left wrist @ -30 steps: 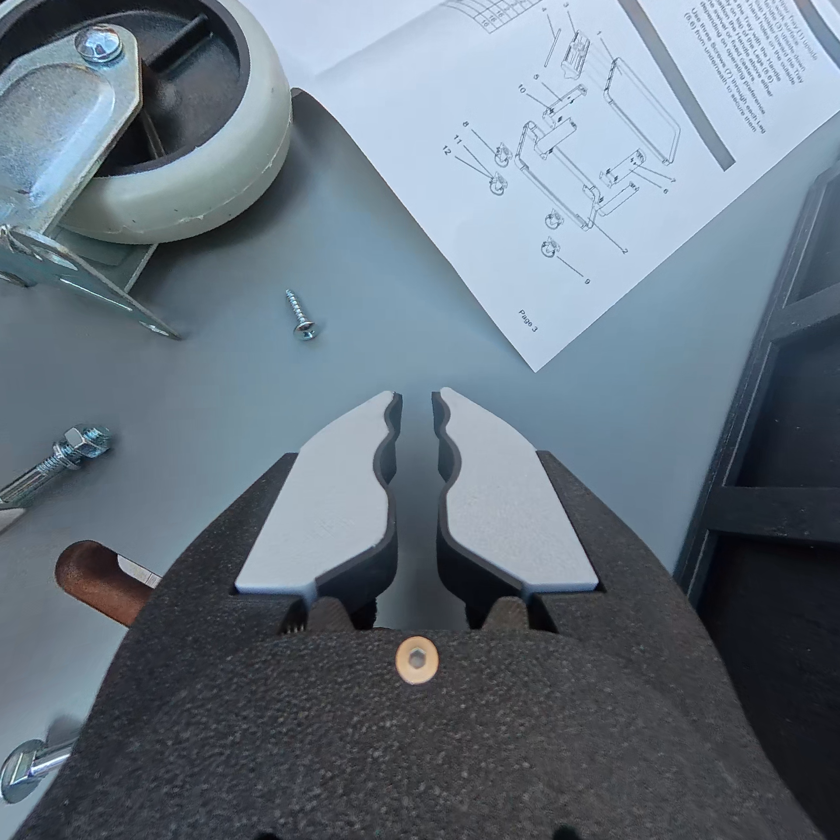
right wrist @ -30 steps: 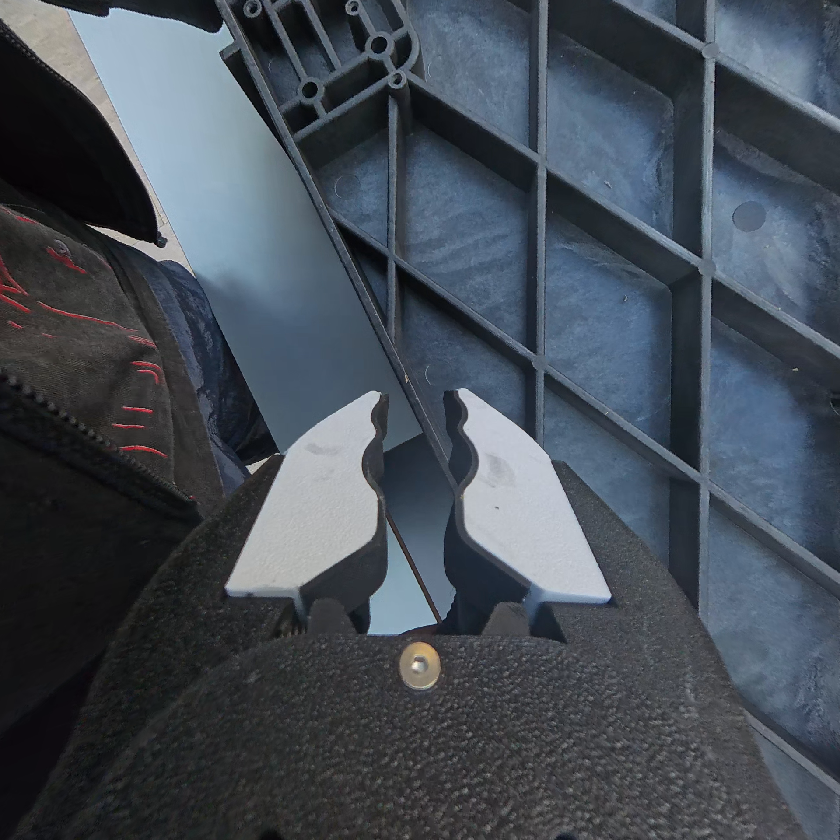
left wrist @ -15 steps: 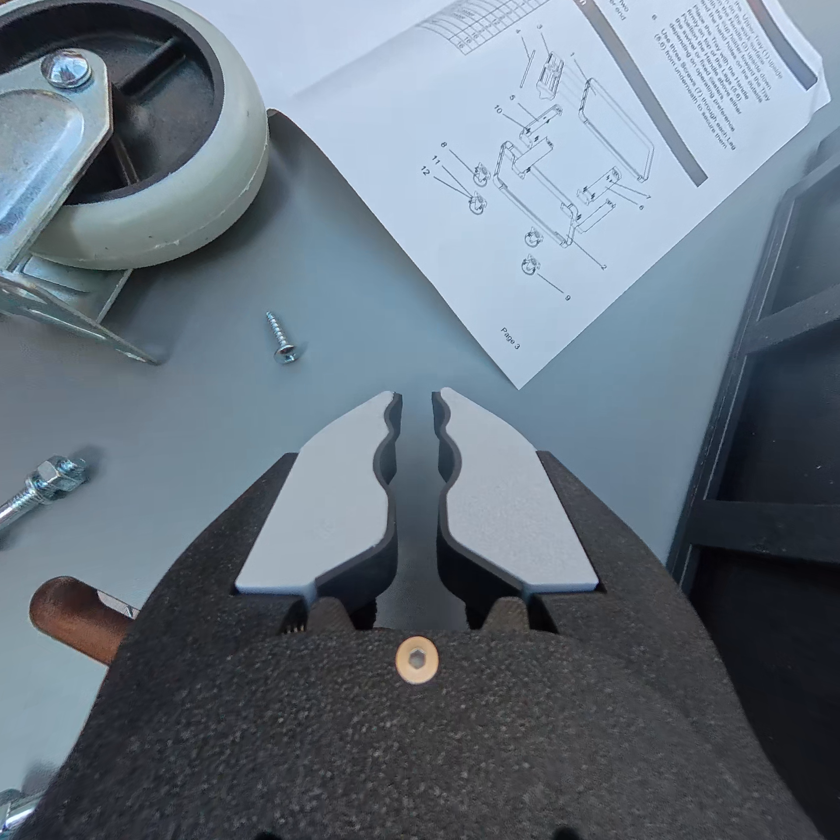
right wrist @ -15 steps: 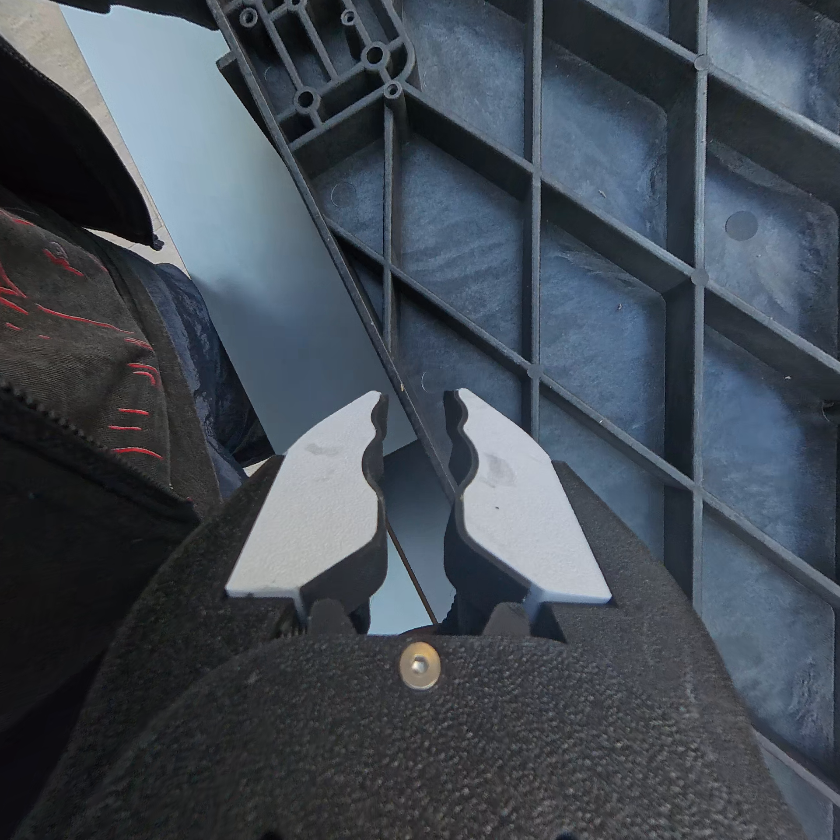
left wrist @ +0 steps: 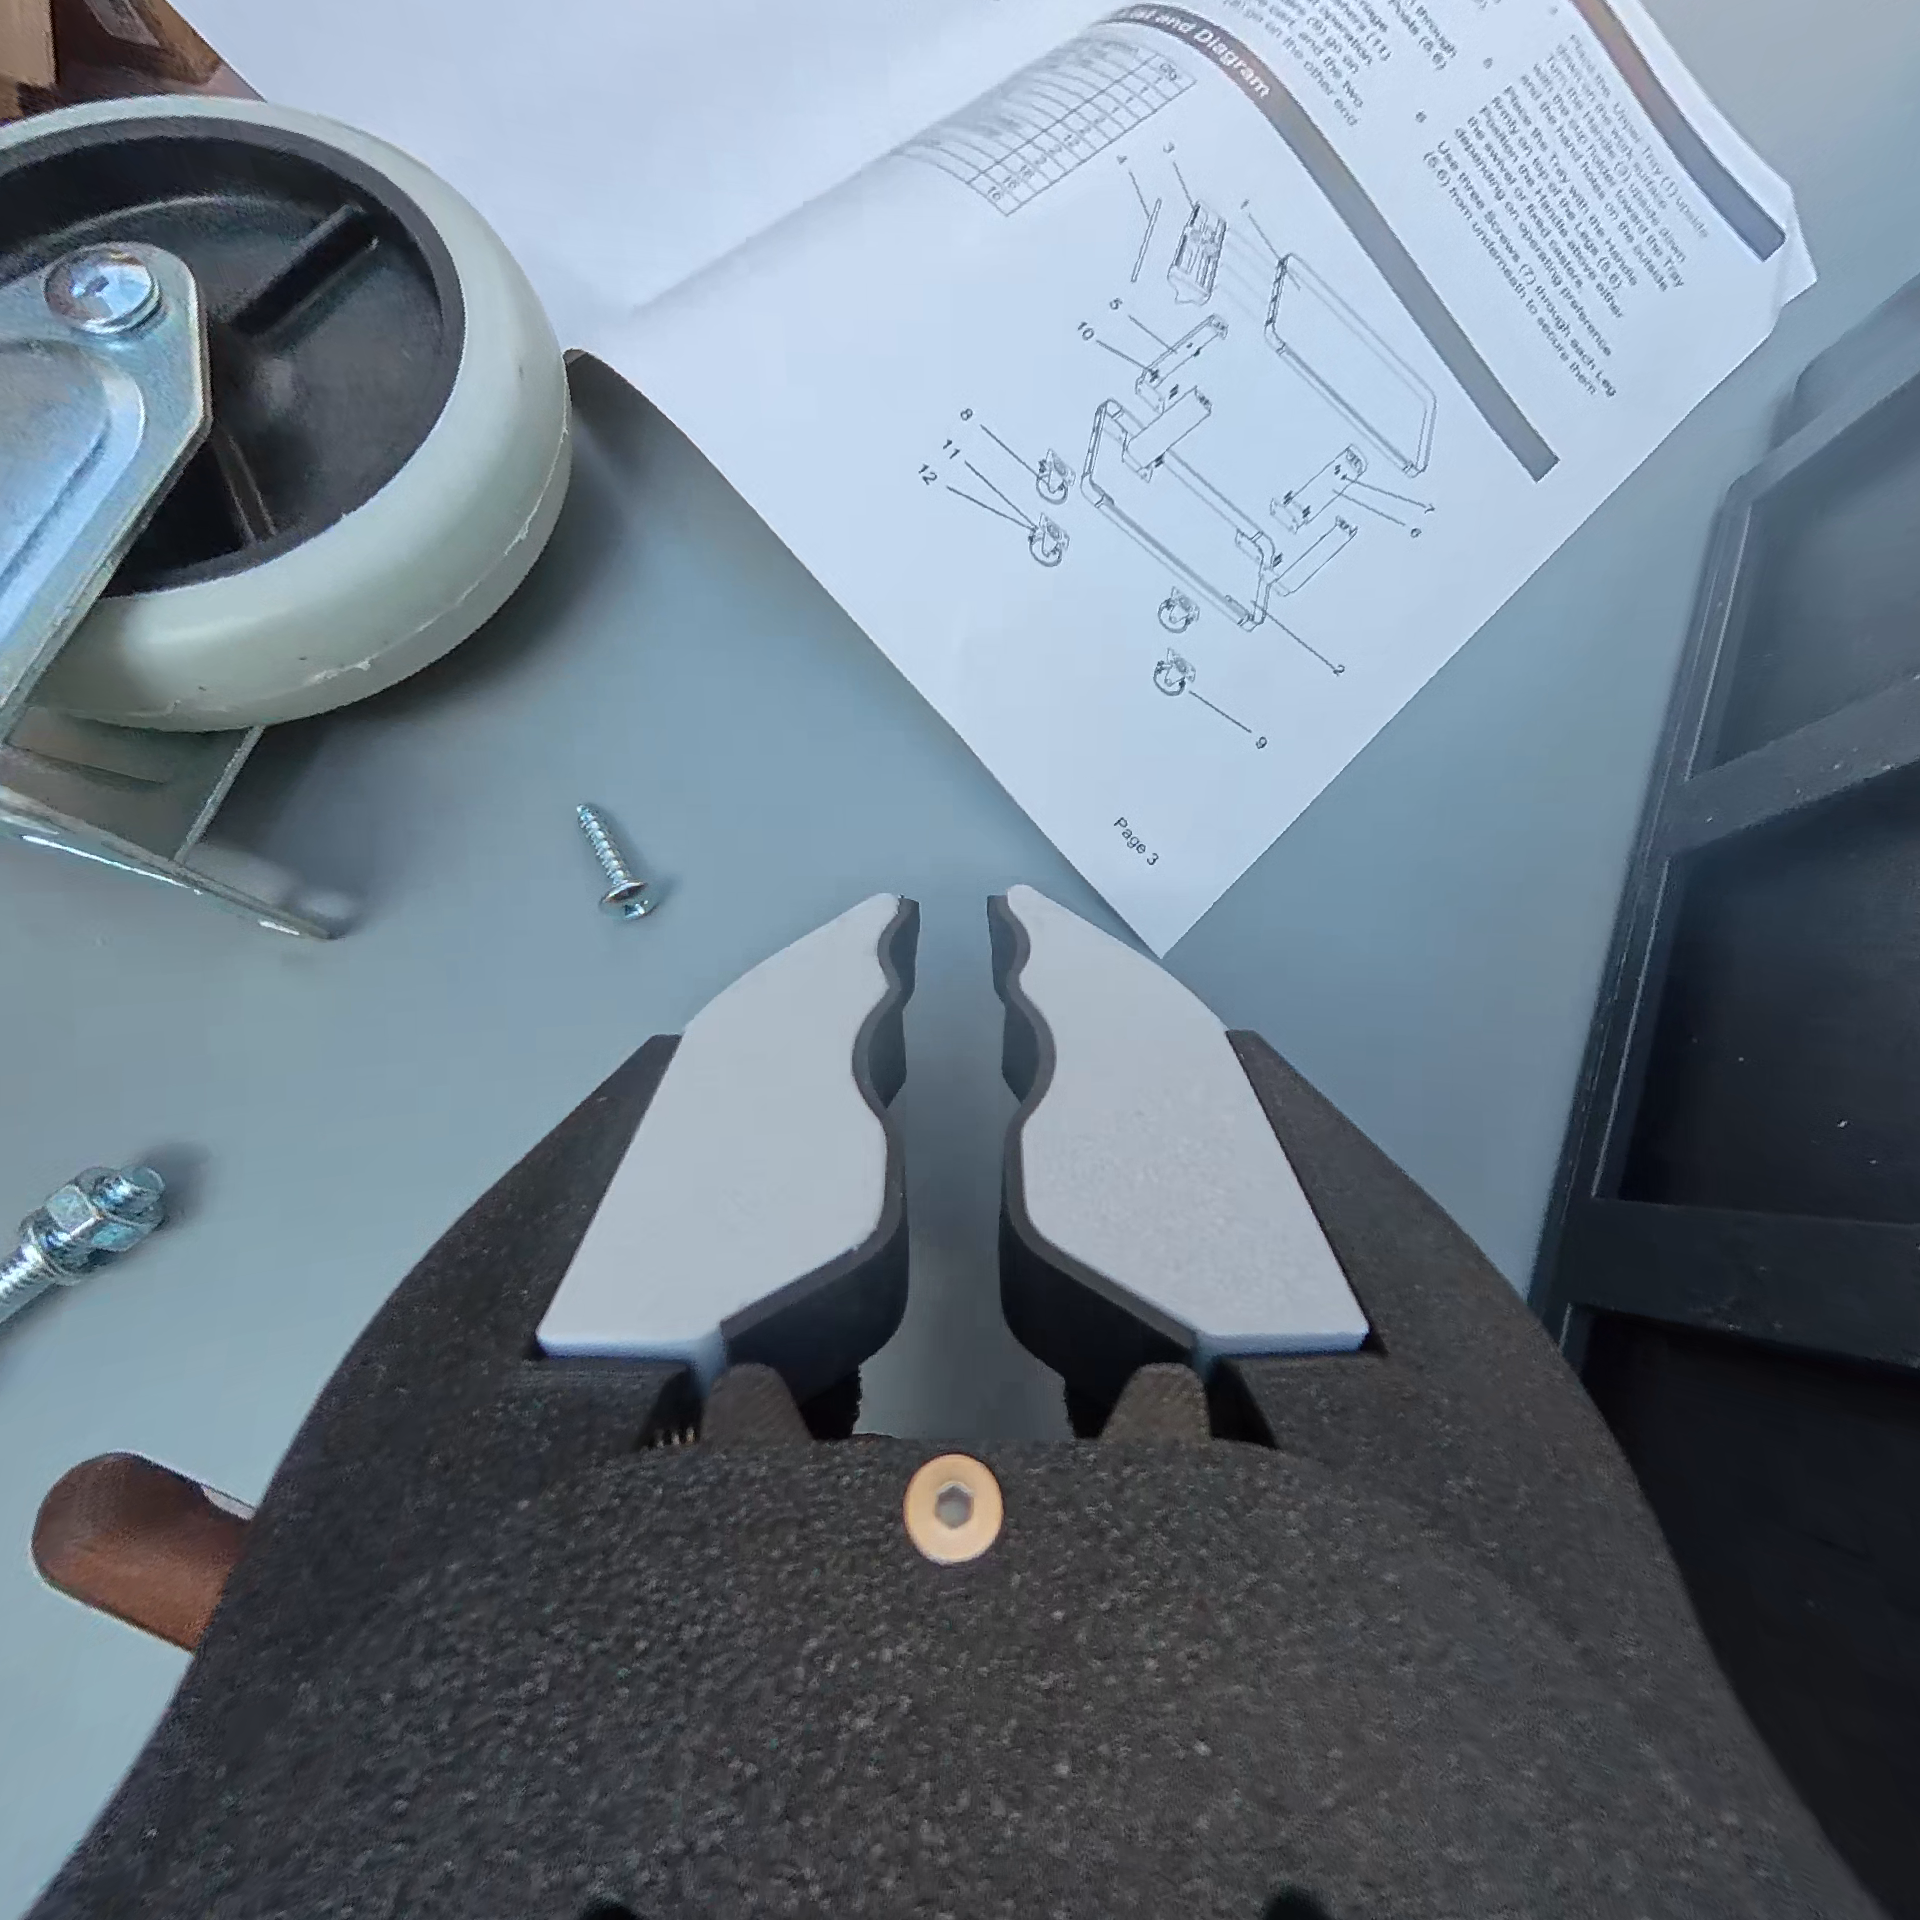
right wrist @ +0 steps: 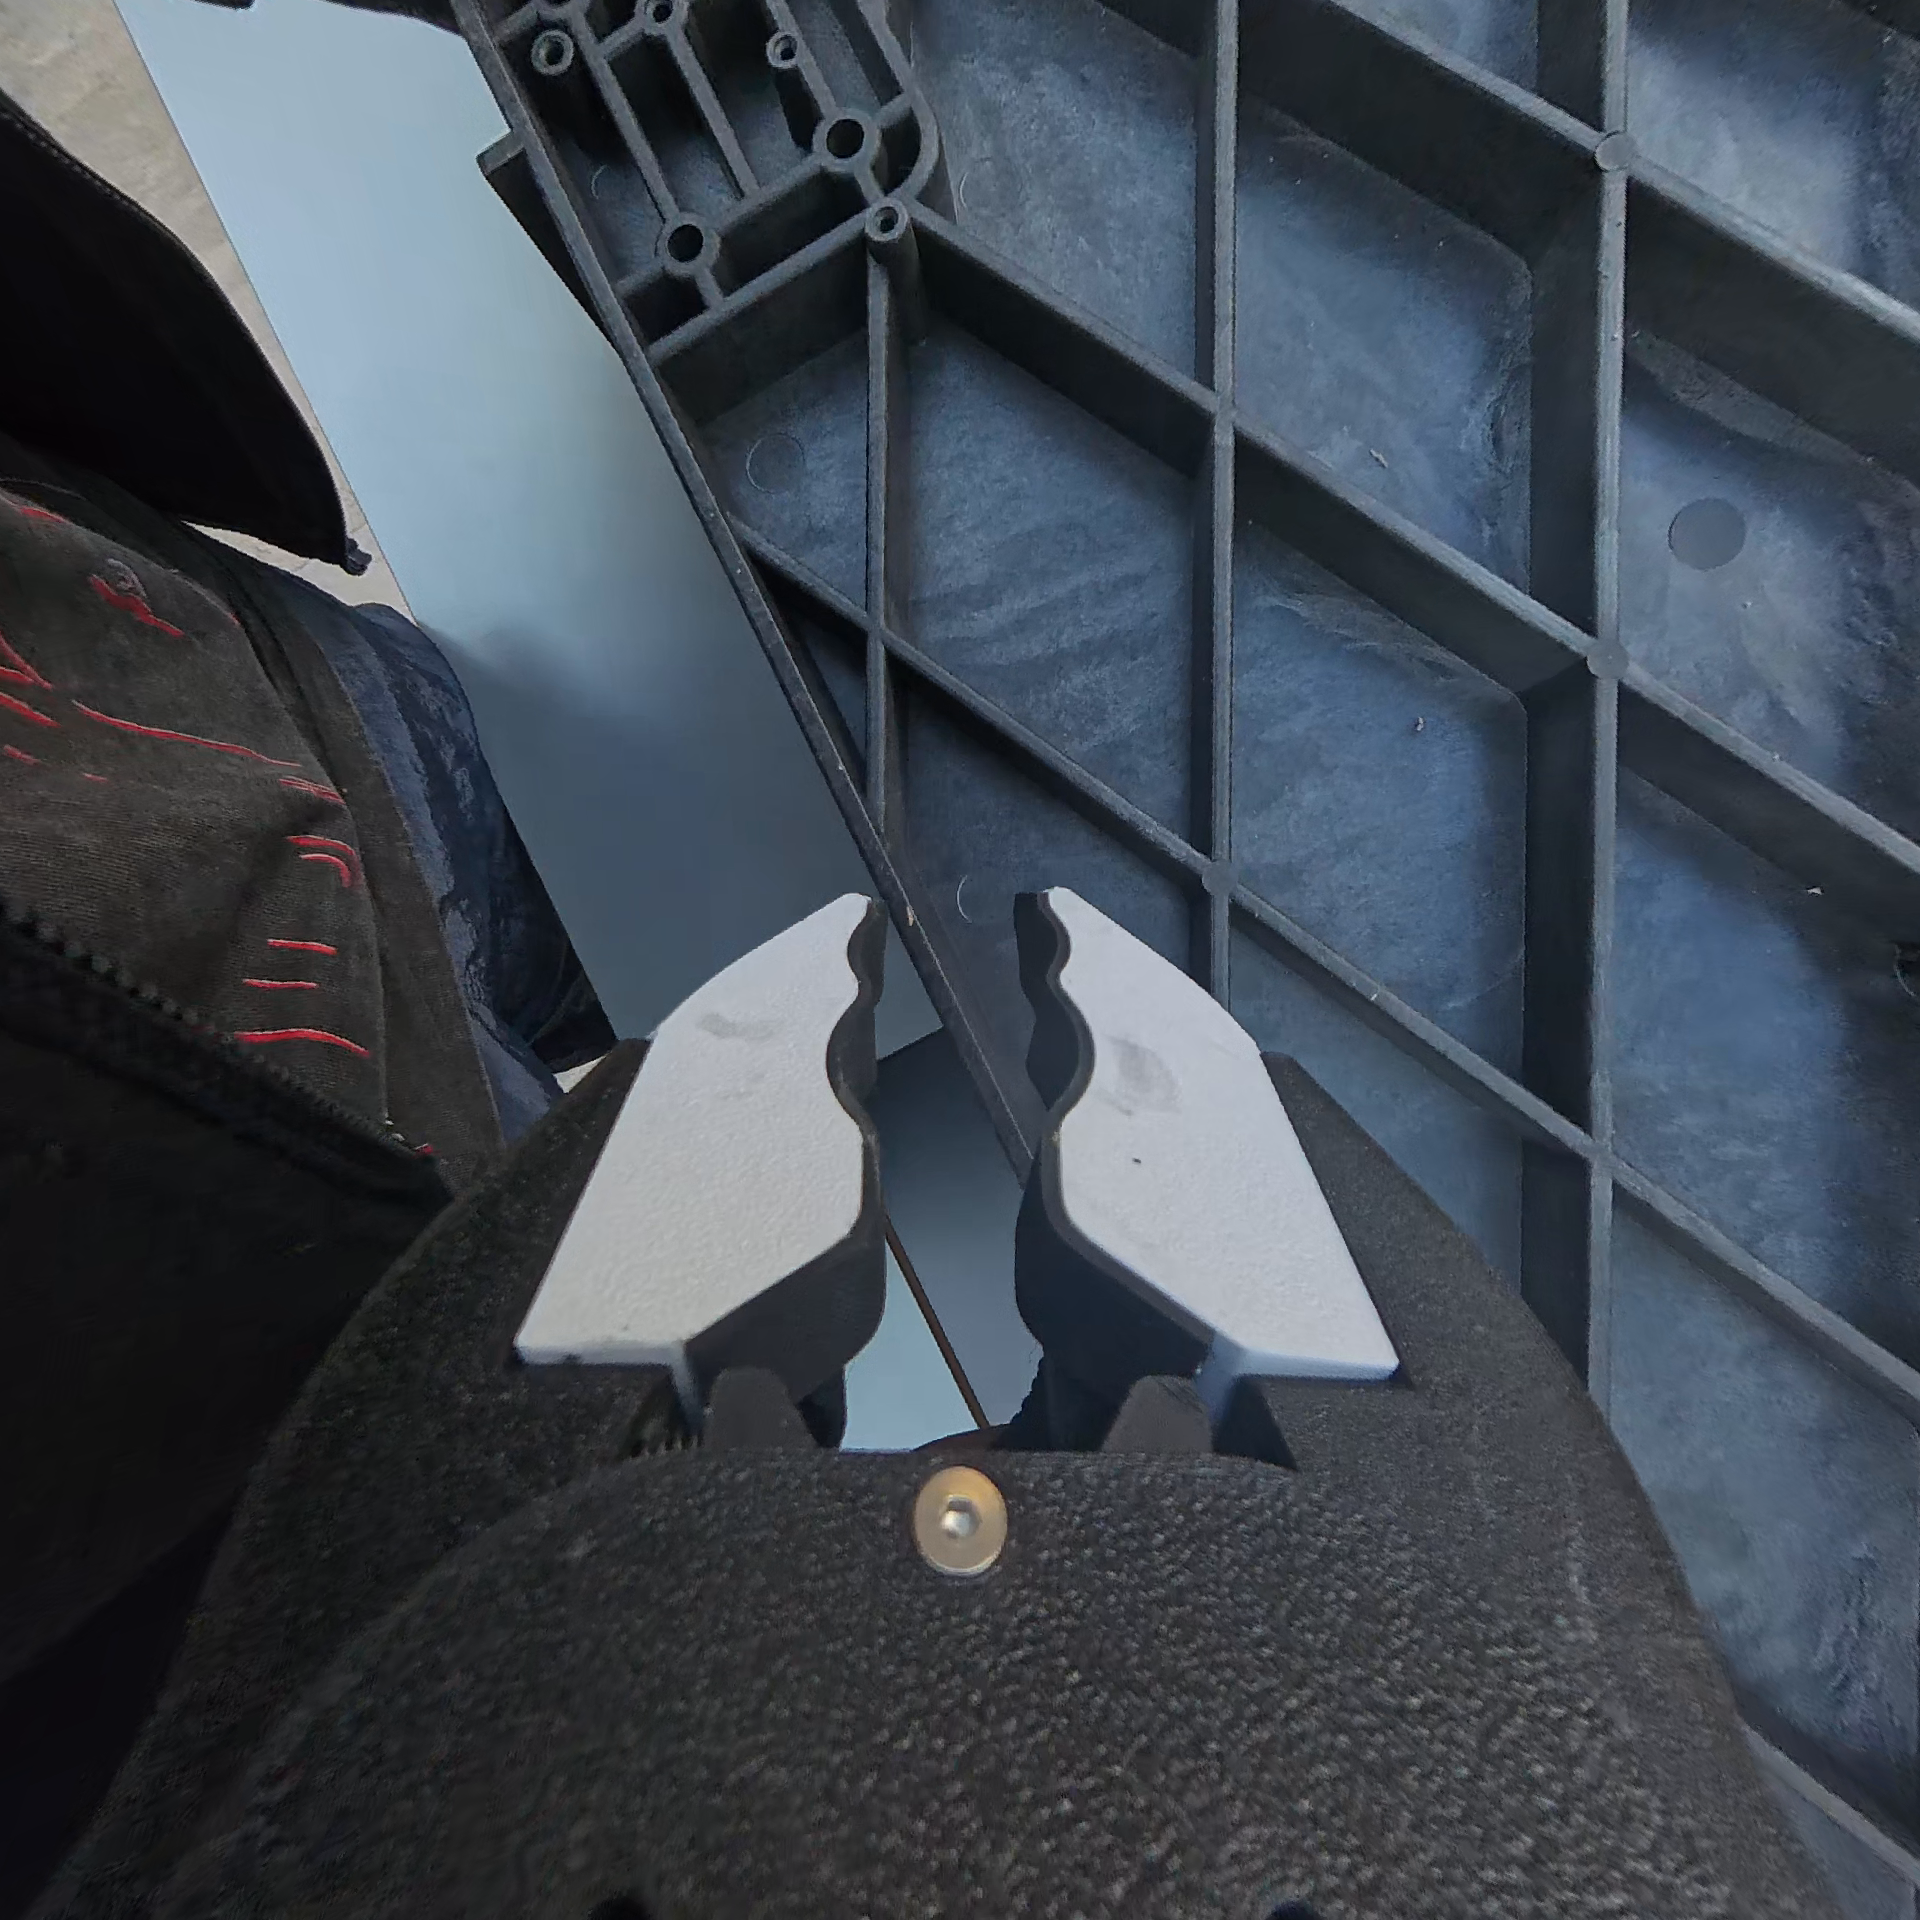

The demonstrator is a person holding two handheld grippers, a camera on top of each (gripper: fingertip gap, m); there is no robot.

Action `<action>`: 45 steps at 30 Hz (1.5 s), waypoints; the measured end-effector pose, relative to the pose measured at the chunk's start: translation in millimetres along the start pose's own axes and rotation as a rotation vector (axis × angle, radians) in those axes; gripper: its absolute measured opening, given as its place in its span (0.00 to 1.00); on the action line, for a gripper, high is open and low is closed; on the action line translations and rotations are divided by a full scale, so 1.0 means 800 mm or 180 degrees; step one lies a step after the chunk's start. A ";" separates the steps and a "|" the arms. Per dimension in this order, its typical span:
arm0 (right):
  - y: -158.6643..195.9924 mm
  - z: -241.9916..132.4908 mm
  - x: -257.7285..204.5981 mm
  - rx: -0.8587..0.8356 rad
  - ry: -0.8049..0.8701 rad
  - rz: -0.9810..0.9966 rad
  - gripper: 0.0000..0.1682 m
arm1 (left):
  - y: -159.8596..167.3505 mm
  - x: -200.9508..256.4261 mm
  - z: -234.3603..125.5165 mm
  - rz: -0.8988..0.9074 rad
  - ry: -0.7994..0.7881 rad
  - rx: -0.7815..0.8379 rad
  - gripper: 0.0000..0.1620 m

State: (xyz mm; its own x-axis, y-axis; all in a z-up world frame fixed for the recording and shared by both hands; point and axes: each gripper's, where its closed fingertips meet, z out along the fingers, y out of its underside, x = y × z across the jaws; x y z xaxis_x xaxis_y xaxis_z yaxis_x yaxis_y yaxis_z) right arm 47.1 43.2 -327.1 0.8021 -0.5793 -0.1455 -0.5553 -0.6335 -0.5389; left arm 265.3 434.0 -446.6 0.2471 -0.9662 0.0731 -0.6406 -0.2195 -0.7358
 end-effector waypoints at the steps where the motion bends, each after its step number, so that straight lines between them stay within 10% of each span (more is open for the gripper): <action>1: -0.001 0.001 0.000 -0.0003 -0.0004 0.0002 0.15 | -0.004 0.001 0.001 0.0022 0.0007 0.0026 0.08; 20: -0.021 0.021 0.010 -0.0102 -0.0032 0.0064 0.15 | -0.159 0.000 0.089 0.0199 0.0130 0.0497 0.08; 45: -0.039 0.043 0.016 -0.0184 -0.0069 0.0124 0.15 | -0.145 0.008 0.148 0.0257 0.0274 -0.0004 0.08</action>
State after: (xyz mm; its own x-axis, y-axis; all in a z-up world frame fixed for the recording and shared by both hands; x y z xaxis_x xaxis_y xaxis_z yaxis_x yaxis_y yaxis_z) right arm 82.3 73.1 -340.9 0.7838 -0.5932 -0.1839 -0.5975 -0.6395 -0.4838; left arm 427.2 469.3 -441.0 0.1312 -0.9888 0.0712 -0.6568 -0.1405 -0.7409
